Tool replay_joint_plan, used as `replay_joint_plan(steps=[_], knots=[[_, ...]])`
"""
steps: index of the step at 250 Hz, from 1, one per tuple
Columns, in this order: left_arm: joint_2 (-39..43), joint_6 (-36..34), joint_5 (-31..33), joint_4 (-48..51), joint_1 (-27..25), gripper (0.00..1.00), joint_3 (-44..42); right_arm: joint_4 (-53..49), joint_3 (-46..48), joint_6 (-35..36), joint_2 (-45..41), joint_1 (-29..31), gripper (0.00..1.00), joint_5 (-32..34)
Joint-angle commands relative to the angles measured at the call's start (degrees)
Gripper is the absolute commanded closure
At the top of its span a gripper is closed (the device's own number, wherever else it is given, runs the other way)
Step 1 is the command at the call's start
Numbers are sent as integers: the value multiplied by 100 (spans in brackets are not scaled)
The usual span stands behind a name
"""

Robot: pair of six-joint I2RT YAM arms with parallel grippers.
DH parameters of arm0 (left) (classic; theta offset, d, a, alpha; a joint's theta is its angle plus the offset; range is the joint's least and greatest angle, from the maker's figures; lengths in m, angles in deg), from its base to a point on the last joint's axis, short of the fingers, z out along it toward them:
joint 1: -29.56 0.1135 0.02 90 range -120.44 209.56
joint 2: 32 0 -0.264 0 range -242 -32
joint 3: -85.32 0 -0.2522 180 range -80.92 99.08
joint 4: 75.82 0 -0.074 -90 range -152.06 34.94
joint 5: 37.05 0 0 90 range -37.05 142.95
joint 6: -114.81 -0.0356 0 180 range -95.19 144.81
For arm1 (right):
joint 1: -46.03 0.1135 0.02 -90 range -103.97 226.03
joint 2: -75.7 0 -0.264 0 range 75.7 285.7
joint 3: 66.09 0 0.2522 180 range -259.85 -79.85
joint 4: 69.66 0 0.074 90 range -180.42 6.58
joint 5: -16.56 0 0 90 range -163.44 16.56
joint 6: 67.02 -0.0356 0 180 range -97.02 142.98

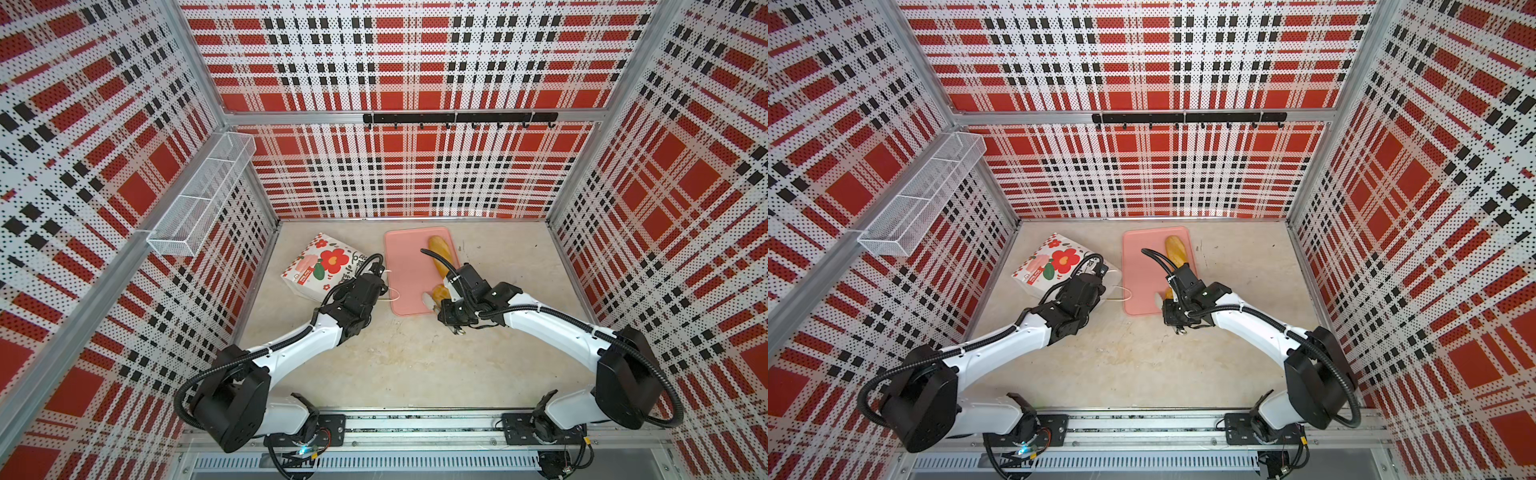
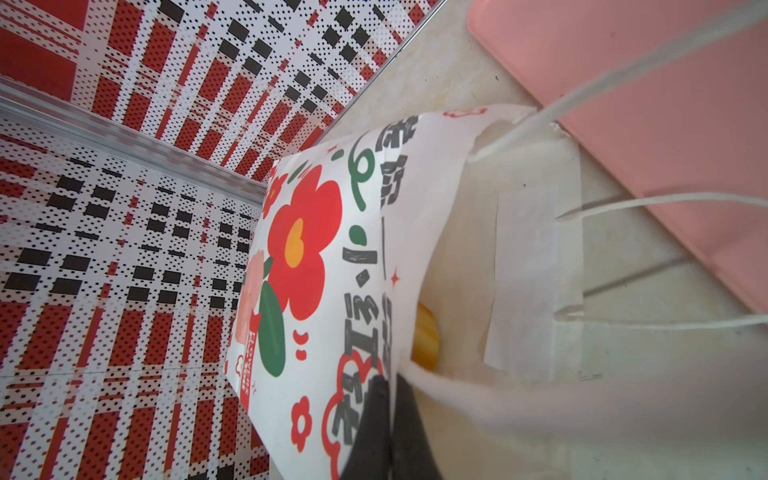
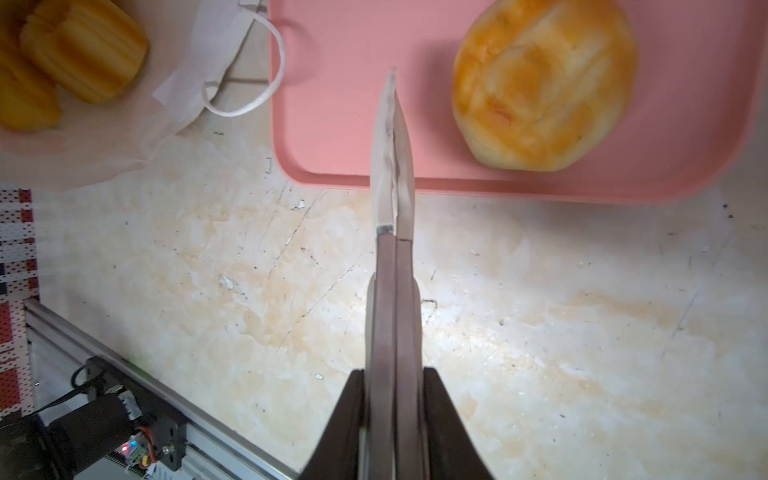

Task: Take the fake bread out of the paper bag
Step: 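Move the tongs back into the bag mouth with the right gripper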

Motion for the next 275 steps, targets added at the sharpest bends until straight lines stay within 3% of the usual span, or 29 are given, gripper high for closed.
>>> replay_joint_plan(steps=[1, 98, 133, 159, 195, 226, 275], knots=[[31, 60, -40, -84, -81, 100, 119, 94, -30, 203, -36, -89, 82, 171], [42, 63, -275, -46, -89, 100, 137, -457, 192, 435, -453, -399, 79, 596], [127, -90, -310, -84, -89, 100, 69, -283, 296, 447, -742, -393, 77, 115], [253, -214, -447, 30, -70, 100, 23, 427, 538, 188, -1135, -369, 79, -484], [822, -678, -1111, -86, 60, 100, -385, 1673, 923, -351, -1448, -98, 77, -1261], [1219, -629, -1510, 14, 324, 100, -523, 2282, 873, -745, -1152, 513, 73, -1447], [1441, -538, -1725, 114, 499, 100, -661, 4593, 1061, -1844, -214, 1230, 71, -1730]])
